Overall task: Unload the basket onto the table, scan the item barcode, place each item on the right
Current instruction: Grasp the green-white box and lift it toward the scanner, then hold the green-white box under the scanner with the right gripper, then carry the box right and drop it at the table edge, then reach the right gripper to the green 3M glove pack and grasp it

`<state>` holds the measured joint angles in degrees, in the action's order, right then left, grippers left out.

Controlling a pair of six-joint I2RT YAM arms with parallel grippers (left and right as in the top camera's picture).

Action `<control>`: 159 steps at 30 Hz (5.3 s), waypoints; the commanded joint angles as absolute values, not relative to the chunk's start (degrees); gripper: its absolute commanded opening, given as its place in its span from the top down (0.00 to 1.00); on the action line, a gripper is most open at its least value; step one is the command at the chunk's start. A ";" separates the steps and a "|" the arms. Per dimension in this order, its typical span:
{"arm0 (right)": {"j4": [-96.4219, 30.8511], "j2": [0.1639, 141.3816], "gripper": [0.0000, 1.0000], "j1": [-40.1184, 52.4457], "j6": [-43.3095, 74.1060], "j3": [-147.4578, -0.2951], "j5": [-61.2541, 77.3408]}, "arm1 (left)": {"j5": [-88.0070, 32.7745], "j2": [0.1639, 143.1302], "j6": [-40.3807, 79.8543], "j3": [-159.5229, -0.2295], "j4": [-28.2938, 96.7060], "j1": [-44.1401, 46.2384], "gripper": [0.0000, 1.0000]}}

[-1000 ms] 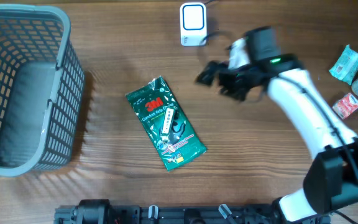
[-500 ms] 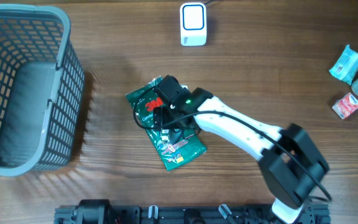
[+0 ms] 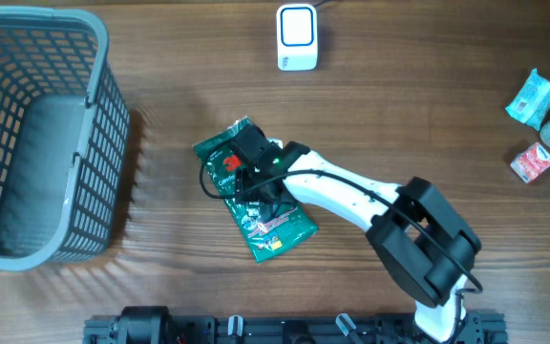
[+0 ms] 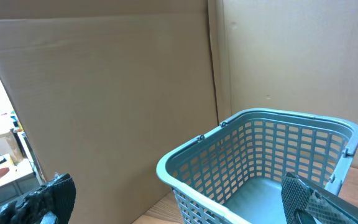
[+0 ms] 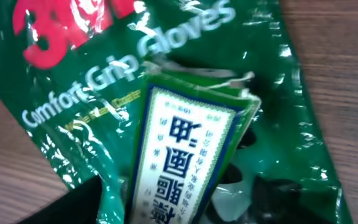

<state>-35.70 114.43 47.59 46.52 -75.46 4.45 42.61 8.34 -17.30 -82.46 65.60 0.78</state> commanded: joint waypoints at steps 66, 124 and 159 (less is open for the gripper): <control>-83.79 115.83 0.78 44.49 25.43 -94.28 -76.29 | 42.74 8.03 -17.76 -82.46 65.45 0.51 0.00; 26.41 138.45 0.79 13.89 49.36 -94.13 39.48 | 42.74 8.03 -17.76 -82.46 65.45 0.51 0.00; -53.60 101.47 0.00 -9.89 20.49 -96.90 23.81 | 42.74 8.03 -17.76 -82.46 65.45 0.51 0.00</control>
<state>-49.39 106.72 -16.93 20.93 -95.59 20.64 42.61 8.32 -17.28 -82.46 65.65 0.78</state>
